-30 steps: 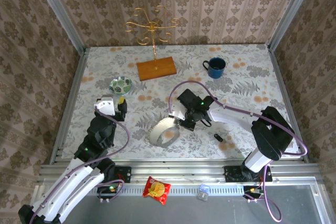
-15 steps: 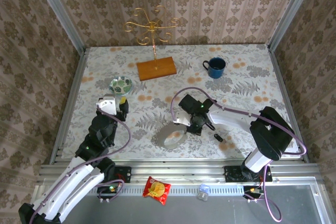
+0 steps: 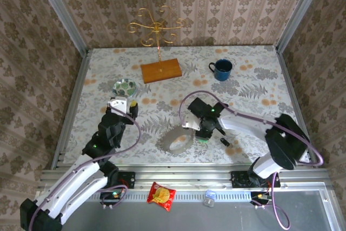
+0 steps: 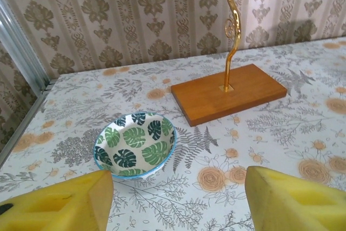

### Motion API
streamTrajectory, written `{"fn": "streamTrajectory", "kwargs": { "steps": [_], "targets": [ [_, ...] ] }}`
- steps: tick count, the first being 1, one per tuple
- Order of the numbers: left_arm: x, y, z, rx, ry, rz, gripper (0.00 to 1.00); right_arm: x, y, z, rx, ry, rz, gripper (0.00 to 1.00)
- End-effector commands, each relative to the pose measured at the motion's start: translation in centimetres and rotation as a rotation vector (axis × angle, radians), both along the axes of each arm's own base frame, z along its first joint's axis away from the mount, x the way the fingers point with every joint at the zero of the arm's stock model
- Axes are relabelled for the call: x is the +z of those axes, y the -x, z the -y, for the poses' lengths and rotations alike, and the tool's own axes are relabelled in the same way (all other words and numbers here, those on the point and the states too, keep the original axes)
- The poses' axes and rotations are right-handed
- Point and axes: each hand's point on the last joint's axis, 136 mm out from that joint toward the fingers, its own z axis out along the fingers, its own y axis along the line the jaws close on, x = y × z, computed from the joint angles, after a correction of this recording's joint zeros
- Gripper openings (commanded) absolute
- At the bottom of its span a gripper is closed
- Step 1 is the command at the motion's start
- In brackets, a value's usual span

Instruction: Put the keys on the keyring

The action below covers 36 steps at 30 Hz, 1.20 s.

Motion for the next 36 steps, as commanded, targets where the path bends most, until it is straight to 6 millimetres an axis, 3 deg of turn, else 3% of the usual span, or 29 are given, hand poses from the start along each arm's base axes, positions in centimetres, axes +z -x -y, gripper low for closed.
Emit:
{"fn": "streamTrajectory", "kwargs": {
  "steps": [1, 4, 7, 13, 18, 21, 26, 36],
  "targets": [
    [2.0, -0.4, 0.7, -0.036, 0.008, 0.043, 0.65, 4.6, -3.2, -1.6, -0.187, -0.258, 0.171, 0.4],
    [1.6, -0.5, 1.5, -0.068, 0.01, 0.031, 0.64, 6.8, -4.9, -1.6, -0.46, -0.459, 0.203, 0.4],
    [1.3, -0.4, 2.1, -0.101, 0.021, 0.031, 0.65, 7.1, -5.6, -0.6, -0.736, -0.576, 0.149, 0.4],
    [0.8, -0.5, 2.8, -0.119, 0.058, 0.022, 0.64, 5.4, -4.0, 1.6, -1.272, -0.615, -0.069, 0.4],
    [0.4, -0.8, 3.0, -0.111, 0.086, 0.001, 0.63, 2.7, -1.6, -0.9, -1.536, -0.706, -0.393, 0.4],
    [0.3, -0.8, 3.0, -0.11, 0.099, -0.008, 0.62, 1.2, -1.0, -1.6, -1.635, -0.72, -0.499, 0.39],
    [0.0, -0.6, 3.3, -0.122, 0.11, -0.033, 0.62, -1.0, -0.4, -1.0, -1.713, -0.628, -0.512, 0.34],
    [-0.3, -0.6, 3.3, -0.124, 0.115, -0.043, 0.62, -2.7, -0.4, -1.3, -1.741, -0.601, -0.535, 0.27]
  ]
}}
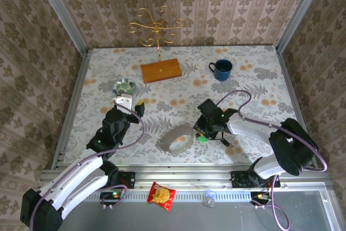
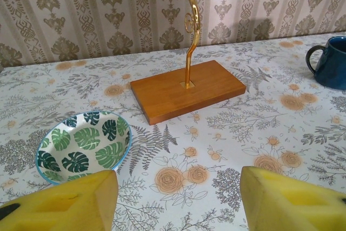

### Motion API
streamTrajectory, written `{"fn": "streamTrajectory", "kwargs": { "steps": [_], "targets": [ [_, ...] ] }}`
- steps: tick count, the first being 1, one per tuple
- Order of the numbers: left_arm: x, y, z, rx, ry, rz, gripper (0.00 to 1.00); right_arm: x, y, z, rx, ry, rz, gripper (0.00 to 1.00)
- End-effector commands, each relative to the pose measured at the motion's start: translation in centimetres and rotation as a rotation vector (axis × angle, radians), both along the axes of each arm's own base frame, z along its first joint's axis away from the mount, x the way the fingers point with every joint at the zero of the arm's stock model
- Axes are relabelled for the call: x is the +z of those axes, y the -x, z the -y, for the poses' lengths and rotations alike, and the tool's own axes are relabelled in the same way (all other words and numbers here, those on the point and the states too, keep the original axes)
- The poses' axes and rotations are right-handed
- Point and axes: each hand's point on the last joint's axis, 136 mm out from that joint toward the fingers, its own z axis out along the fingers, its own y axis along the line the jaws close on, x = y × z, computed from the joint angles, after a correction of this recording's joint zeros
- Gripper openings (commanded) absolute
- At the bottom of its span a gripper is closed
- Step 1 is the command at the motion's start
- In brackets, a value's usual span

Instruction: Put the keys on the keyring

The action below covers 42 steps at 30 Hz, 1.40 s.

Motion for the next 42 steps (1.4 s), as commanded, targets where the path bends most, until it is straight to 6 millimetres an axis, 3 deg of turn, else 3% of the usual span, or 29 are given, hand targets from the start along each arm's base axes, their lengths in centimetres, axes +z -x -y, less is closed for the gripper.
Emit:
{"fn": "streamTrajectory", "kwargs": {
  "steps": [1, 19, 27, 33, 42],
  "targets": [
    [0.4, 0.1, 0.2, -0.009, 0.028, -0.001, 0.62, -0.6, -0.2, -0.5, -0.023, -0.029, -0.019, 0.27],
    [0.5, 0.1, 0.2, -0.01, 0.018, 0.009, 0.62, -2.1, -0.7, -1.0, -0.012, -0.037, -0.048, 0.15],
    [0.8, 0.2, 0.0, -0.007, 0.016, 0.014, 0.62, -1.7, -0.8, -0.5, 0.012, -0.004, -0.027, 0.0],
    [1.3, 0.5, 0.1, -0.025, -0.001, 0.028, 0.62, 2.4, -2.2, -0.3, 0.175, 0.044, 0.156, 0.0],
    [2.9, 0.9, 1.4, -0.108, 0.001, 0.062, 0.58, 14.0, -3.5, -2.1, 0.572, 0.047, 0.61, 0.0]
  ]
}}
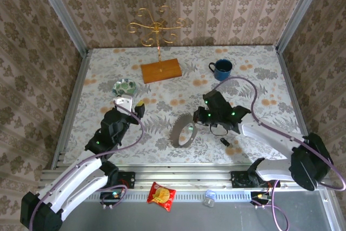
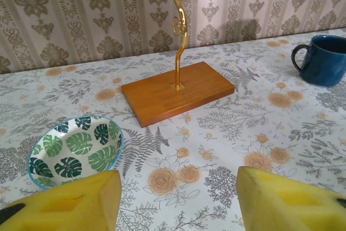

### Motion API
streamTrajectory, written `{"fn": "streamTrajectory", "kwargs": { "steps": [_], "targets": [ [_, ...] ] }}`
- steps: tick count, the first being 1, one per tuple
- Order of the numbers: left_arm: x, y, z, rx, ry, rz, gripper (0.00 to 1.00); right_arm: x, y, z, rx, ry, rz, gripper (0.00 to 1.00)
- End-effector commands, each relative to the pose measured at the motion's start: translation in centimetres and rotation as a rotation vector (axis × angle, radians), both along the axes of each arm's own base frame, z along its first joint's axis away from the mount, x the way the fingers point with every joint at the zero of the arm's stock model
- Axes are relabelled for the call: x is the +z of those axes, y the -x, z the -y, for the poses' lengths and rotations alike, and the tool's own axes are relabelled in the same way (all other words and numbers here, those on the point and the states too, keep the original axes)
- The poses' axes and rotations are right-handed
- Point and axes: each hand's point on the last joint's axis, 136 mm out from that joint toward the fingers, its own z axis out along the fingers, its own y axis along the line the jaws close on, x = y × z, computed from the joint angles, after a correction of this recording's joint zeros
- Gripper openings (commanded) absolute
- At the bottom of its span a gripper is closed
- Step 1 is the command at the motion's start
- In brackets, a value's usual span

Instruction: Put the keys on the keyring

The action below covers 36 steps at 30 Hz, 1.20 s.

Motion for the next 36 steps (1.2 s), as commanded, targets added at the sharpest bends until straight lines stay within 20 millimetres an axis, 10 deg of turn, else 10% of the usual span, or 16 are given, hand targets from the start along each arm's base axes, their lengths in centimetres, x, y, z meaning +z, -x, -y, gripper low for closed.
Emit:
{"fn": "streamTrajectory", "kwargs": {
  "steps": [1, 12, 36],
  "targets": [
    [2.6, 0.3, 0.9, -0.059, 0.01, 0.054, 0.58, 4.8, -0.6, -0.8, 0.223, 0.079, 0.21, 0.0],
    [3.7, 1.5, 3.3, -0.227, -0.031, 0.11, 0.53, 9.8, -0.1, -2.2, 0.66, 0.276, 0.458, 0.0],
    [2.1, 8.5, 10.7, -0.856, -0.121, 0.142, 0.32, 6.2, 5.7, -6.7, 1.167, 0.178, 0.762, 0.0]
  ]
}}
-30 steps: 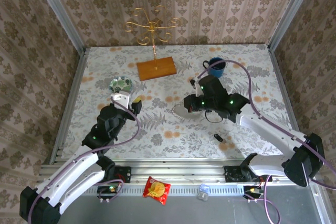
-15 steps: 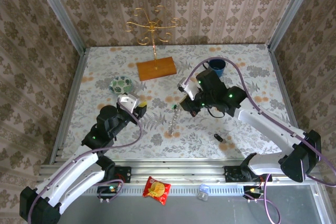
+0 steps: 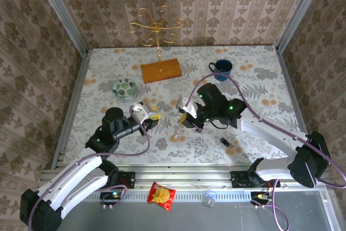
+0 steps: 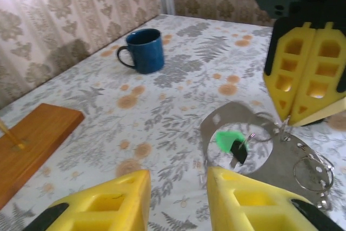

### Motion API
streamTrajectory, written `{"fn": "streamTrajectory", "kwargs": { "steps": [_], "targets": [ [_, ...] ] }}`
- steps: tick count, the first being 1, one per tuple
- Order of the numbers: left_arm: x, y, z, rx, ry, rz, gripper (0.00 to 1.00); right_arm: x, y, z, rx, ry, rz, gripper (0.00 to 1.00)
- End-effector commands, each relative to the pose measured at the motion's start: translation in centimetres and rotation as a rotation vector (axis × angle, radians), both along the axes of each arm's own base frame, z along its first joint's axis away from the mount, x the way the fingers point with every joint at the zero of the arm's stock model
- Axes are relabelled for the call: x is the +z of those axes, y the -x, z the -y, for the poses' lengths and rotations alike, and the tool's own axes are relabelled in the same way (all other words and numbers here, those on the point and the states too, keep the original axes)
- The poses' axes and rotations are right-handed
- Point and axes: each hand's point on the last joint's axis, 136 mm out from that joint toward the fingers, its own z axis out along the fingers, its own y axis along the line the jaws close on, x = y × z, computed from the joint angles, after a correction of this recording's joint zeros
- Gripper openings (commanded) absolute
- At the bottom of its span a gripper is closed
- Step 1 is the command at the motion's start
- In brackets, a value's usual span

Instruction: Put the keys on the keyring

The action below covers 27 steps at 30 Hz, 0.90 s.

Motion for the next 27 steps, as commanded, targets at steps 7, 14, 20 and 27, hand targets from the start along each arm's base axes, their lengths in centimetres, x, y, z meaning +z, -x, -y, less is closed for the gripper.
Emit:
{"fn": "streamTrajectory", "kwargs": {
  "steps": [7, 14, 20, 27],
  "targets": [
    [-0.5, 3.8, 3.6, -0.321, -0.073, 0.045, 0.3, 0.7, 1.1, -1.5, 0.135, -0.015, 0.092, 0.0],
    [-2.0, 5.2, 4.8, -0.43, -0.112, -0.002, 0.28, 0.3, 1.4, -1.9, 0.158, 0.01, 0.104, 0.0],
    [-2.7, 5.5, 5.0, -0.45, -0.123, -0.028, 0.27, 0.4, 1.7, -2.2, 0.17, 0.031, 0.124, 0.0],
    [-2.8, 5.6, 5.2, -0.457, -0.121, -0.029, 0.24, 0.6, 1.9, -2.7, 0.174, 0.043, 0.146, 0.0]
  ]
}}
